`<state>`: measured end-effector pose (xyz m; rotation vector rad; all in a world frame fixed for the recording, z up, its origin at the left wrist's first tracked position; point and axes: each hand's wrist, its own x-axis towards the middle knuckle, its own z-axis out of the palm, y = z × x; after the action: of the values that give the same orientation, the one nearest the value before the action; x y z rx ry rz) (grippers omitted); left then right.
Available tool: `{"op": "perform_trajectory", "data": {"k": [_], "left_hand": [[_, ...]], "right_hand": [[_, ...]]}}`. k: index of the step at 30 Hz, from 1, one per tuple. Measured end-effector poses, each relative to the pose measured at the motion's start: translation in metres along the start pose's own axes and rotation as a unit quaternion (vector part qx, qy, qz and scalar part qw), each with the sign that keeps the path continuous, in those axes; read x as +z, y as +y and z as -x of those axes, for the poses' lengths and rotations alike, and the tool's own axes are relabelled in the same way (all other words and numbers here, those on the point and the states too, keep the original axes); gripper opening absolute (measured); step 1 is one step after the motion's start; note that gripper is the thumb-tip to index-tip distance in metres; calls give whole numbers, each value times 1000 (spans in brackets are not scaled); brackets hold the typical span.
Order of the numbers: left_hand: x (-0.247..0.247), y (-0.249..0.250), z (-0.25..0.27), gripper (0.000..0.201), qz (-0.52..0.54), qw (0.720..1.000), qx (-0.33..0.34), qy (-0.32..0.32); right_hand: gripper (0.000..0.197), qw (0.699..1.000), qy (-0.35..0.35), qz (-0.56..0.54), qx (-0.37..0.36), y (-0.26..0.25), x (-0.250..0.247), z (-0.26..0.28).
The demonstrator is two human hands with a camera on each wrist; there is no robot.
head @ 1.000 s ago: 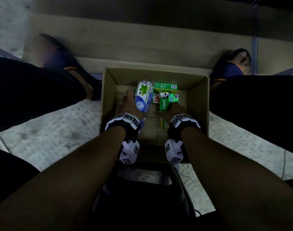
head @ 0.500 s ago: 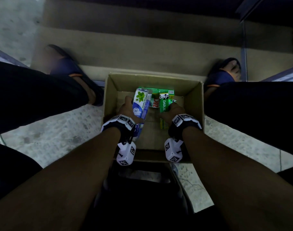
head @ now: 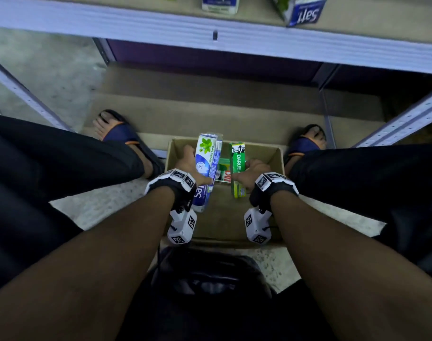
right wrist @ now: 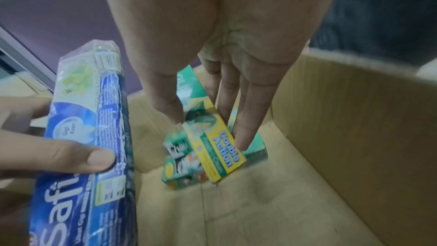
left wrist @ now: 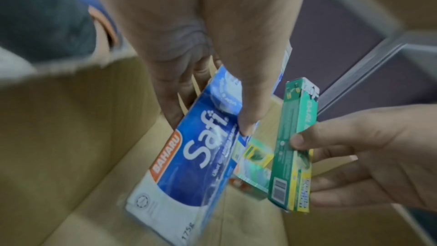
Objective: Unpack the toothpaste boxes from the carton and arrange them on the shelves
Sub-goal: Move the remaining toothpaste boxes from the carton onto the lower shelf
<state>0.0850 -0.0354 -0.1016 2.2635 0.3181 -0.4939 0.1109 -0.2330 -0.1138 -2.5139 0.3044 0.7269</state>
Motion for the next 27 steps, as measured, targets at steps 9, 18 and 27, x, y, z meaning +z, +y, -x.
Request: {"op": "perform_trajectory", "data": {"k": [9,18,27], "left_hand": [[-34,33,36,81,42,995,60,60],[-77,71,69,77,53,983,127,118],[-154,138,95,80,49,961,198,187]], "right_hand": [[38,996,44,-15,-70,-20,-41,49],[25,986,100,-49,-124,-51,-92,98],[26,967,169,-81,-173,-96,-167,149]]}}
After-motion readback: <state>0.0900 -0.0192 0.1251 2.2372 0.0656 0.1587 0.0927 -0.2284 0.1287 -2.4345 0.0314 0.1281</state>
